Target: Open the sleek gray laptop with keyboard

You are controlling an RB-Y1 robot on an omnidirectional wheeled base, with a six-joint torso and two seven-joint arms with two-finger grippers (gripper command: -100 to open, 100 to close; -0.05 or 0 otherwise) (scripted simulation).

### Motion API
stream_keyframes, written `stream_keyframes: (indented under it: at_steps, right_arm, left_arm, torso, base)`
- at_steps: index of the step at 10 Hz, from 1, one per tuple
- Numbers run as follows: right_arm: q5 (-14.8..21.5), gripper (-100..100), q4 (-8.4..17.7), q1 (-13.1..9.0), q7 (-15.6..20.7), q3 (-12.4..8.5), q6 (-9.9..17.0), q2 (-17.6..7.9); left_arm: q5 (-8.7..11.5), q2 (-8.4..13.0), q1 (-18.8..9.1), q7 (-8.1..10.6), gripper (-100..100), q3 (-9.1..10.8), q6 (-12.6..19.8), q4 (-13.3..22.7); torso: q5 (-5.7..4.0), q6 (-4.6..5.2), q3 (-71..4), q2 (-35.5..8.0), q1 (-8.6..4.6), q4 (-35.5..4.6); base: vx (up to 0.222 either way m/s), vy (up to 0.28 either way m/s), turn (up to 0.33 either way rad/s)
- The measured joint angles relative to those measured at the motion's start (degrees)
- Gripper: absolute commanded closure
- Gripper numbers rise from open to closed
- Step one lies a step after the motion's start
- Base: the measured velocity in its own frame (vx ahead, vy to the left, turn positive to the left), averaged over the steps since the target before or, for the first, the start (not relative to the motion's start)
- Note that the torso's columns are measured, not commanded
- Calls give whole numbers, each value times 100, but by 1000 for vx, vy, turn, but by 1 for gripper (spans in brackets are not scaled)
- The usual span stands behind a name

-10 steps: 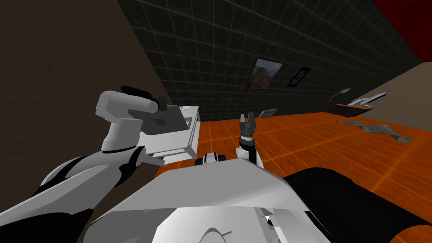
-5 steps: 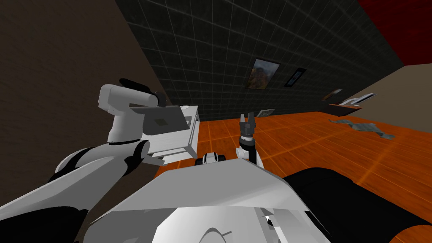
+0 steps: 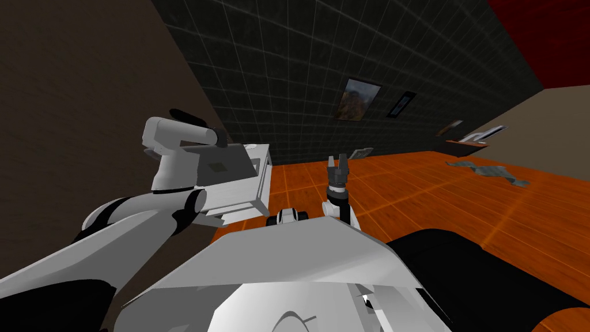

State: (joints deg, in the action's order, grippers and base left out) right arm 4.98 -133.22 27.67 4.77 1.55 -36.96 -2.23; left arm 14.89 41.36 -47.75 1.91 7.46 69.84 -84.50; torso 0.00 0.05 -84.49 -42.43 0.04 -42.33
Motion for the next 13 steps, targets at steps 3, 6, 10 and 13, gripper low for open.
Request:
stream_keyframes:
  at_steps: [3,6,10,13]
  right_arm:
    - [0,0,0,1,0,0,0,0]
    - [0,0,0,2,0,0,0,0]
    - [0,0,0,1,0,0,0,0]
    - [0,0,0,2,0,0,0,0]
  left_arm:
    - [-111,-90,-463,-159,100,9,-172,570]
    - [-86,-73,-499,-184,100,26,-192,1071]
    - [-303,-237,-1140,-463,100,44,-411,1698]
    - [-294,-230,-1210,-458,100,56,-374,2080]
  torso:
    - [1,-7,-12,22,-7,7]
    - [0,-5,-11,20,-4,6]
    - [0,-6,-11,21,-5,6]
    - [0,-5,-12,21,-5,7]
  base:
    - [-17,7,10]
    - [-15,5,-51]
    - [-27,14,-14]
    - [2,0,-2]
